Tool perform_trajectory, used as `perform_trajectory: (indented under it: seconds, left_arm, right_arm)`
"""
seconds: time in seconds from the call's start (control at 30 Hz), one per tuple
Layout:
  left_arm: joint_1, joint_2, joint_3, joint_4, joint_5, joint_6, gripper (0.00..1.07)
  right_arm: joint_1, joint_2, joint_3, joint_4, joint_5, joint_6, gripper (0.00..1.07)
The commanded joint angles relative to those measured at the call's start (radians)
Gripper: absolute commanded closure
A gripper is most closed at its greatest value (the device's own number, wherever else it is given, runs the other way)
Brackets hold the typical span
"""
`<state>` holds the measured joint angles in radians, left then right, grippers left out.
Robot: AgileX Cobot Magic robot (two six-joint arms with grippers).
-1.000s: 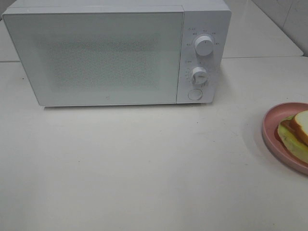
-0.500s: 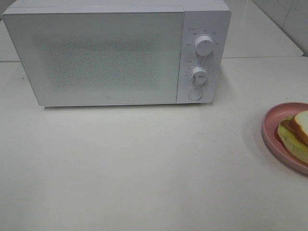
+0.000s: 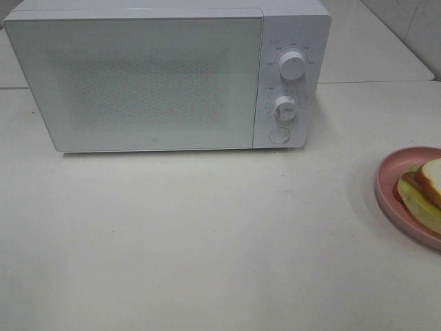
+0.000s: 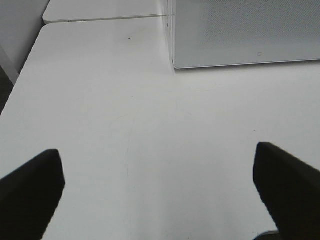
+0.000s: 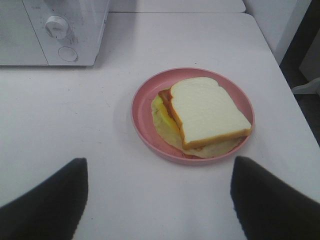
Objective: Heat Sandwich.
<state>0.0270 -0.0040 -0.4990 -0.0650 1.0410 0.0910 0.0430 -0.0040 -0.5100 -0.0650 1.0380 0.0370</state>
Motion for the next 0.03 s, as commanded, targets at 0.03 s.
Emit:
perform_trajectory:
  seconds: [0.03]
  left_arm:
    - [-0.004, -0.026, 0.004, 0.001, -0.004, -0.003, 0.10]
  right_arm:
    - [-0.007, -0.019, 0.004, 0.000, -0.001, -0.002, 0.32]
